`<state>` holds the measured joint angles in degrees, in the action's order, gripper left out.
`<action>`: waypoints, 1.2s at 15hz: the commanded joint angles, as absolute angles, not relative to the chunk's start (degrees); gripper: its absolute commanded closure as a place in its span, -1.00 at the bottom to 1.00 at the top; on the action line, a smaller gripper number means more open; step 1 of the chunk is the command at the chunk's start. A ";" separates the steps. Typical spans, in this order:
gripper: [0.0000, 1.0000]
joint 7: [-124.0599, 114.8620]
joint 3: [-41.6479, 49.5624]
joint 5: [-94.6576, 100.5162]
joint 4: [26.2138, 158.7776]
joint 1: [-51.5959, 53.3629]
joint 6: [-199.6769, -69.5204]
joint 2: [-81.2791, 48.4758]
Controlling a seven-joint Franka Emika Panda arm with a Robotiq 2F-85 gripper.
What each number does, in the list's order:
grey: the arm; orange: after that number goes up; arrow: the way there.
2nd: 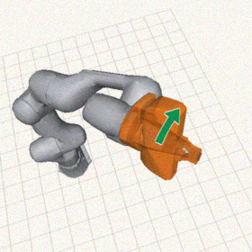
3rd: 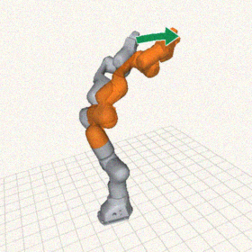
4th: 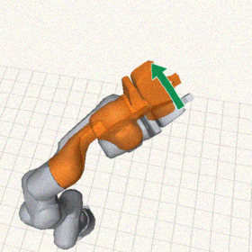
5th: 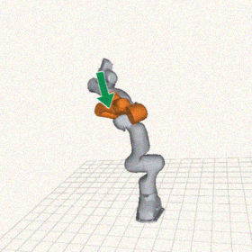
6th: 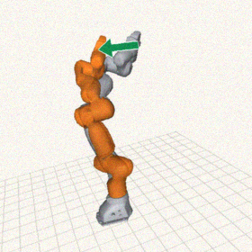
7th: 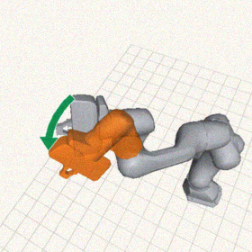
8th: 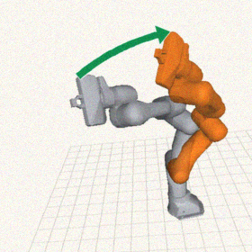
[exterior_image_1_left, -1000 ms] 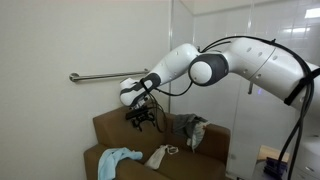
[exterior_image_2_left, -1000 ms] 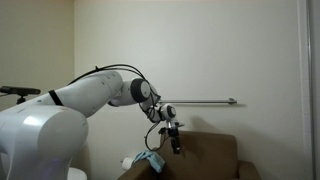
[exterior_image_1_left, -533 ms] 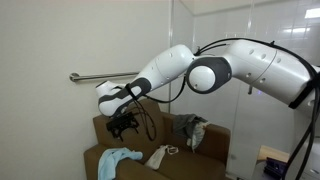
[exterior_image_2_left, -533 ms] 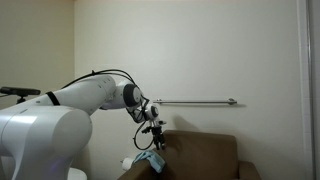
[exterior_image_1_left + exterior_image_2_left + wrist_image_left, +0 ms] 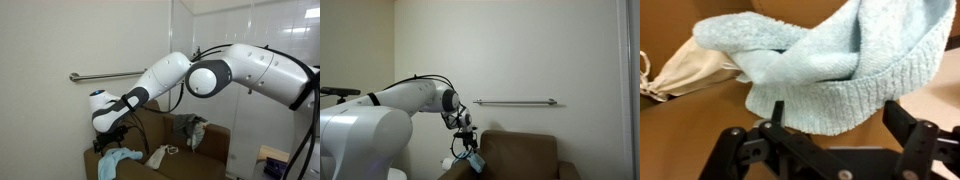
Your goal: Pick up all the clothes and place them on the sofa arm
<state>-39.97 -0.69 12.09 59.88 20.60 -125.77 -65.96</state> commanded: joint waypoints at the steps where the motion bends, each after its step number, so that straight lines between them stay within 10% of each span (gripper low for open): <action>1: -1.00 -31.85 -5.15 10.33 63.42 16.79 -134.78 -67.17; 2: -1.00 -30.19 -6.33 9.94 63.80 15.81 -136.01 -67.70; 3: -0.50 -28.82 -7.26 9.95 64.37 14.97 -136.95 -68.03; 15: 0.99 -28.21 -9.54 11.02 66.22 13.65 -129.63 -63.24; 18: 1.00 -27.95 -9.96 10.63 65.97 13.05 -128.68 -63.57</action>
<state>-30.63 -8.38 11.73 62.68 14.95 -129.88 -65.76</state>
